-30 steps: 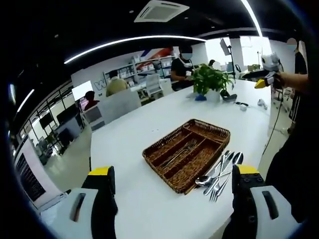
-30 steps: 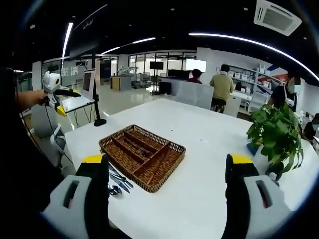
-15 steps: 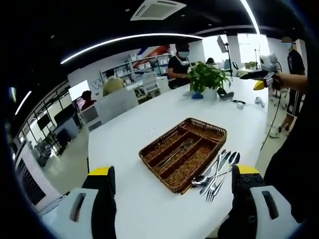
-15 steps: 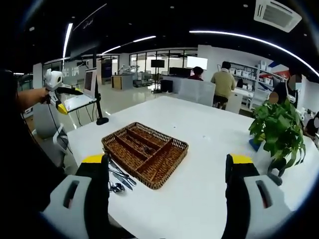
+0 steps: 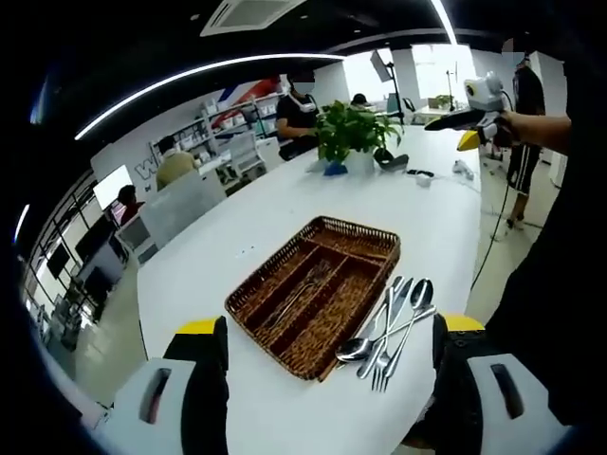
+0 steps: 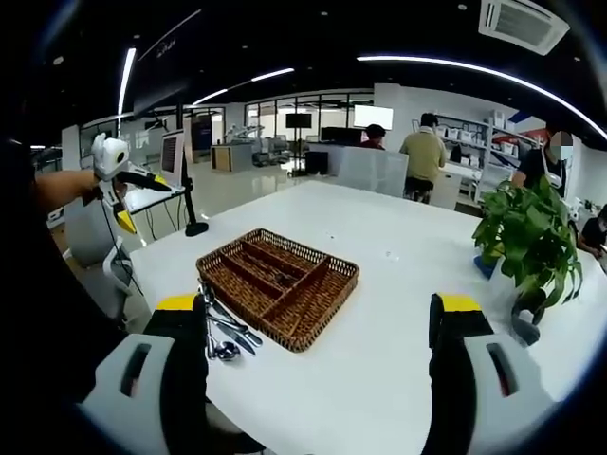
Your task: Arrange the knives, forks, and spoons in their matching storage slots by inserting each utensil handle-first until every utensil is classified and aligned in the correct compartment
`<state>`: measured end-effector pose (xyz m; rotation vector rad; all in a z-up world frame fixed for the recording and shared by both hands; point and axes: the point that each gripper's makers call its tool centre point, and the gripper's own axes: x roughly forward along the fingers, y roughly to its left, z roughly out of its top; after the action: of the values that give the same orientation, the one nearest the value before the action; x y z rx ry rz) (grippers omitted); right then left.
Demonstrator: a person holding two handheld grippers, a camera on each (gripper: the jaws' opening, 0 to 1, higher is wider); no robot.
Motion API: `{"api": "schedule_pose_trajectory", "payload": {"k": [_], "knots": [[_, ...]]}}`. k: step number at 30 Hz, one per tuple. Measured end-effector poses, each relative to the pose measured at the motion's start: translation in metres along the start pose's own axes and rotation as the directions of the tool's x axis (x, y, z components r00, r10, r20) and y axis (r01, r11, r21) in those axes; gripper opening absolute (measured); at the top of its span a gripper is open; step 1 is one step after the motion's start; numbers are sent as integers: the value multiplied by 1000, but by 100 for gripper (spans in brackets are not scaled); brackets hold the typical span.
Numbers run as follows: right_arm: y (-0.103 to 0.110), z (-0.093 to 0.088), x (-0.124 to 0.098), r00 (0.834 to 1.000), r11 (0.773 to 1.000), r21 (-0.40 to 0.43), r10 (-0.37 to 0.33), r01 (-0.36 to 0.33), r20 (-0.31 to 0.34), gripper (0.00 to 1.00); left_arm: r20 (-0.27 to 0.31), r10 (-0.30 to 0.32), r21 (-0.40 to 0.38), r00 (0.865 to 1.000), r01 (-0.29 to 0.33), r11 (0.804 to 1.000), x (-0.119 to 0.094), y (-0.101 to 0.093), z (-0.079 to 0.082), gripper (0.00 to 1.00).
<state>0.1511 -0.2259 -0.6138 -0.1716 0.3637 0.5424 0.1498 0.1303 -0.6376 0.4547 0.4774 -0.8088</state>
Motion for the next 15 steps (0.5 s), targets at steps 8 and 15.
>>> {"api": "schedule_pose_trajectory", "payload": {"k": [8,15], "knots": [[-3,0,-4,1000,1000,14,-21,21,2,100,-66,-93,44,993,96,994,23,-23,-10,83],[-4,2,-5,1000,1000,13,-22,22,7,100,-86,-119,55,989,124,991,32,-27,-14,80]]}}
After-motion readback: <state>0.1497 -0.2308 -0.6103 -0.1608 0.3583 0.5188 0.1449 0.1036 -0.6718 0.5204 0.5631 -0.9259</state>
